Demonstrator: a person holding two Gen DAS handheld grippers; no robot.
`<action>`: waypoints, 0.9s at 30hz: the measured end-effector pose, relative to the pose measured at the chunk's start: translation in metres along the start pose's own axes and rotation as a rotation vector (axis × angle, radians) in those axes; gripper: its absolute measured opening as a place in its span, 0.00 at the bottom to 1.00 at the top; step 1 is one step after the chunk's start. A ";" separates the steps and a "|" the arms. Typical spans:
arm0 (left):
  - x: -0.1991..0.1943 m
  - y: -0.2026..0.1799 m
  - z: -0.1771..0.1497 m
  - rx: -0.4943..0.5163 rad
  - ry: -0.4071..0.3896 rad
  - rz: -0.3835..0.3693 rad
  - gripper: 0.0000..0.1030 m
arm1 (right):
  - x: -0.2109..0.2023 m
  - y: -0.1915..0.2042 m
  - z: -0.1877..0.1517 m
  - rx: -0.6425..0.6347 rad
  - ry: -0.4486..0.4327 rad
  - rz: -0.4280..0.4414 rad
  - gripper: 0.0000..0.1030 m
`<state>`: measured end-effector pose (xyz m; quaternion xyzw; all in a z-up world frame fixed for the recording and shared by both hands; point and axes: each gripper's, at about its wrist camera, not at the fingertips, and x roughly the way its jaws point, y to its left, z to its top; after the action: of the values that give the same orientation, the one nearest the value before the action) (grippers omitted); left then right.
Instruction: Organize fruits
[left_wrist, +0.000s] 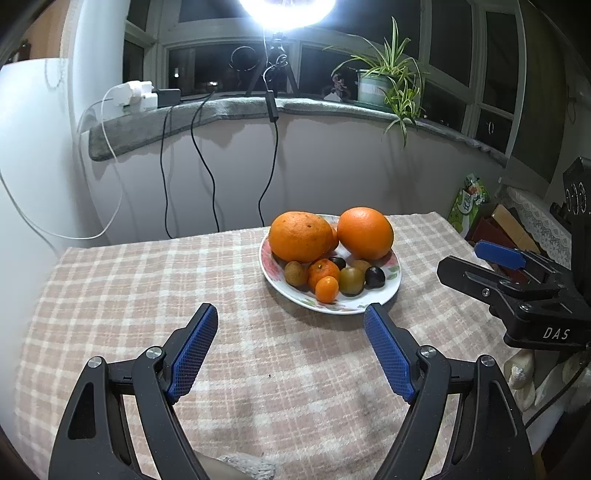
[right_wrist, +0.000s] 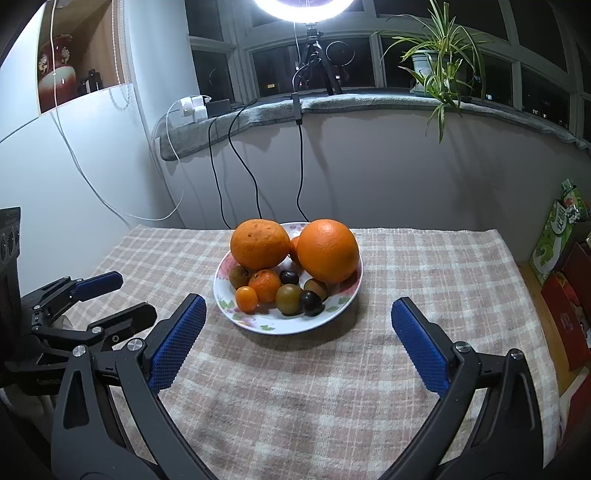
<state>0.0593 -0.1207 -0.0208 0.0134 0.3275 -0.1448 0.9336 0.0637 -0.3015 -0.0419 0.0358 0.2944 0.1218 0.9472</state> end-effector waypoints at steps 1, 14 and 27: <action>-0.002 0.000 0.000 -0.002 -0.003 0.001 0.79 | -0.002 0.000 -0.001 -0.002 -0.003 -0.006 1.00; -0.010 -0.001 -0.003 -0.006 -0.018 0.003 0.79 | -0.009 -0.004 -0.005 0.025 -0.010 -0.012 1.00; -0.012 0.000 -0.005 -0.014 -0.019 0.006 0.80 | -0.008 -0.002 -0.006 0.015 0.000 -0.011 1.00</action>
<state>0.0473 -0.1172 -0.0176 0.0063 0.3194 -0.1397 0.9372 0.0546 -0.3055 -0.0425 0.0413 0.2953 0.1143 0.9476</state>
